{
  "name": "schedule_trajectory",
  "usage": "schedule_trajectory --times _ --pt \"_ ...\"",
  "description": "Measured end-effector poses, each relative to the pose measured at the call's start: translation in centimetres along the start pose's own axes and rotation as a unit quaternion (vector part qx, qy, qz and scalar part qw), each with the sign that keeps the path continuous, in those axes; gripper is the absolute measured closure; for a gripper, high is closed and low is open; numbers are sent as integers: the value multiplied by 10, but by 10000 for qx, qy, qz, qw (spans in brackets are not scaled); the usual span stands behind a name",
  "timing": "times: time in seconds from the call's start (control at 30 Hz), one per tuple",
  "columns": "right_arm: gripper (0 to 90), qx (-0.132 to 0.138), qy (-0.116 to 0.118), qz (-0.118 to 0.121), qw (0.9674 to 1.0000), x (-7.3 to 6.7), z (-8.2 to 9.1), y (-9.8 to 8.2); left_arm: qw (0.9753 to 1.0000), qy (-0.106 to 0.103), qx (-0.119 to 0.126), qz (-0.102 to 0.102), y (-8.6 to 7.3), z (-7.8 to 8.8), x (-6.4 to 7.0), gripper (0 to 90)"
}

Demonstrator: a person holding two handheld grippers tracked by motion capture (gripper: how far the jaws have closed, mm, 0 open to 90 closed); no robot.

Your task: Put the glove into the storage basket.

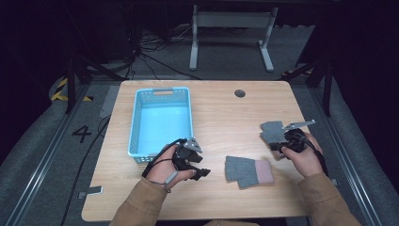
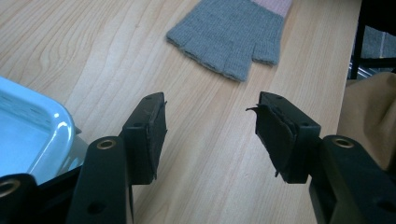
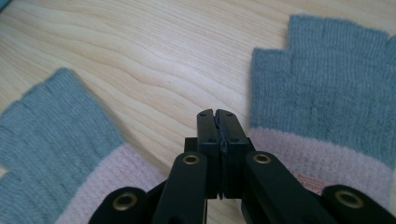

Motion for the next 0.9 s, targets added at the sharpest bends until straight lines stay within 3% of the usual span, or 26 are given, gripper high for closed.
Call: schedule_trajectory --times 0.43,0.9 --pt "900 -334 -148 -66 9993 10 -8 -11 10000 -23 52 -17 3 -3 -4 434" --pt "900 -426 -307 -248 9983 25 3 -24 9998 -142 67 -123 12 -8 -6 434"
Point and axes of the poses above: each handheld gripper's, and its own axes: z roughly backward along the jaws, y roughly out of its top, x roughly to its right, the point moved 2 cm from there along -z, roughly forward along the jaws, and after that the axes turned 14 degrees about -z, right-handed, at the moved point
